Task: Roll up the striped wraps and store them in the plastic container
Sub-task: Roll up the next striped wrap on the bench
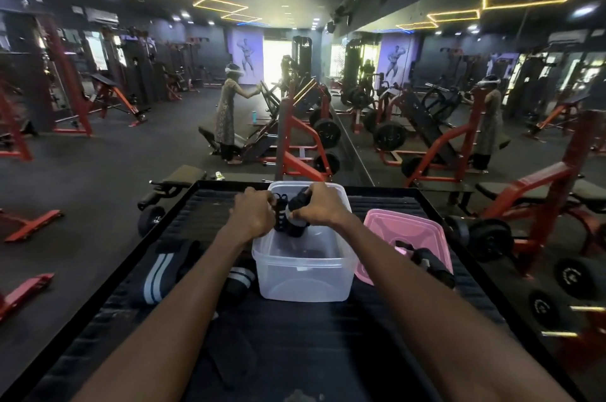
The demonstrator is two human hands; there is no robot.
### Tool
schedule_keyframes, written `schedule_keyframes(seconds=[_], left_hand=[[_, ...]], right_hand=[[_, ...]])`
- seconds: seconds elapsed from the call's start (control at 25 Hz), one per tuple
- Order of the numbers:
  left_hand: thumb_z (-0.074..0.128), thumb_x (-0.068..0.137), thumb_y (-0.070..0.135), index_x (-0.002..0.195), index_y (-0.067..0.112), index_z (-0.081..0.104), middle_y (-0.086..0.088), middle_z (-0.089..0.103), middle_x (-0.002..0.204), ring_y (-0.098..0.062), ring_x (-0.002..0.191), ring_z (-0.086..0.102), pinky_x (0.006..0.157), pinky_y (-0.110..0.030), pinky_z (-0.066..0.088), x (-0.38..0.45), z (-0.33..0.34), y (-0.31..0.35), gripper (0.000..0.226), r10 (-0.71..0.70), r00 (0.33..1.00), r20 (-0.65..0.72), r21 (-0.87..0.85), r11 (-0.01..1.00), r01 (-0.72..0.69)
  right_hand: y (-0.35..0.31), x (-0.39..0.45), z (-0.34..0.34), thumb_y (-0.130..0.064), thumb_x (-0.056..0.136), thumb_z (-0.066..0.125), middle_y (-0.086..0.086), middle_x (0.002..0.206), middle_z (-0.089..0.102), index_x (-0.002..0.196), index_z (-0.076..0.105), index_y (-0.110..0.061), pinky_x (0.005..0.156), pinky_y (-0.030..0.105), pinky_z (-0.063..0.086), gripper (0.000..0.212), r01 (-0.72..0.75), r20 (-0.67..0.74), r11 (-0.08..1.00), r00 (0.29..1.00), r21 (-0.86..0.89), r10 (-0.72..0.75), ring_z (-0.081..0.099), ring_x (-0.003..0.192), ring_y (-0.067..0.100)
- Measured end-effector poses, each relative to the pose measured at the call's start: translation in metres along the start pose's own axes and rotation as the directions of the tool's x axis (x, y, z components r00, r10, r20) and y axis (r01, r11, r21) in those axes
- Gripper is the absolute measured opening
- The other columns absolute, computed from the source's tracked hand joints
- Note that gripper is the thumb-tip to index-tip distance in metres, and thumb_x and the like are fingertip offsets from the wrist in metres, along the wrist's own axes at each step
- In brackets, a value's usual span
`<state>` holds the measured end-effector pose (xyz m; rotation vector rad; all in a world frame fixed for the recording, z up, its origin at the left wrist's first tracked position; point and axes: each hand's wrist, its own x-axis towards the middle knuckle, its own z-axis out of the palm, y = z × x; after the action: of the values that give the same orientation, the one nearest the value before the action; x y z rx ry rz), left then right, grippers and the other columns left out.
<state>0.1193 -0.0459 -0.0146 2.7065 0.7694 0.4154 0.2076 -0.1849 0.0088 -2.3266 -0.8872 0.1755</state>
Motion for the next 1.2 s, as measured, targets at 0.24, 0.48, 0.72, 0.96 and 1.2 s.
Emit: schedule_keyframes(seconds=[0.24,0.48,0.72,0.96,1.2], left_hand=[[0.059,0.084,0.014,0.1,0.014,0.07,-0.013,0.062,0.116,-0.031,0.099,0.062,0.086,-0.04,0.053,-0.002,-0.003,0.002,0.019,0.02,1.0,0.023,-0.121,0.992,-0.017],[0.059,0.079,0.012,0.092,0.012,0.074,-0.011,0.065,0.105,-0.029,0.087,0.065,0.084,-0.044,0.058,0.002,0.002,-0.004,0.019,-0.001,0.999,0.052,-0.163,0.987,0.009],[0.059,0.08,0.006,0.086,0.008,0.073,-0.007,0.065,0.084,-0.022,0.074,0.061,0.065,-0.03,0.046,0.0,-0.002,-0.006,0.015,-0.002,0.999,0.054,-0.234,0.972,0.015],[0.061,0.082,0.014,0.096,0.011,0.072,-0.012,0.066,0.105,-0.026,0.087,0.063,0.073,-0.034,0.053,0.004,-0.001,-0.01,0.018,0.028,0.999,0.027,-0.214,0.977,-0.021],[0.058,0.088,0.017,0.105,0.013,0.068,-0.015,0.051,0.125,-0.037,0.12,0.047,0.1,-0.053,0.045,-0.001,-0.016,0.017,0.02,0.089,0.983,-0.16,-0.099,0.989,-0.106]], right_hand=[[-0.008,0.017,0.032,-0.035,0.056,0.085,0.009,0.098,0.067,0.088,0.065,-0.014,0.076,0.038,0.059,0.043,-0.061,0.033,0.995,0.997,-0.075,0.064,0.066,0.087,0.024],[-0.018,0.014,0.046,-0.023,0.08,0.078,0.005,0.088,0.056,0.099,0.065,-0.011,0.085,0.034,0.048,0.026,-0.015,0.05,0.982,0.998,-0.188,0.024,0.061,0.103,0.027],[-0.025,0.026,0.055,-0.022,0.084,0.073,0.013,0.096,0.071,0.096,0.069,-0.008,0.088,0.038,0.053,0.018,0.022,0.079,0.969,0.997,-0.248,-0.002,0.065,0.095,0.028],[-0.024,0.028,0.052,-0.023,0.081,0.078,0.01,0.097,0.072,0.1,0.069,-0.01,0.089,0.038,0.055,0.025,0.018,0.111,0.971,0.994,-0.239,0.009,0.066,0.093,0.025],[-0.018,0.014,0.008,-0.011,0.082,0.07,0.011,0.082,0.071,0.088,0.069,-0.002,0.059,0.027,0.054,0.011,-0.009,-0.079,0.989,0.997,-0.147,-0.003,0.069,0.077,0.022]])
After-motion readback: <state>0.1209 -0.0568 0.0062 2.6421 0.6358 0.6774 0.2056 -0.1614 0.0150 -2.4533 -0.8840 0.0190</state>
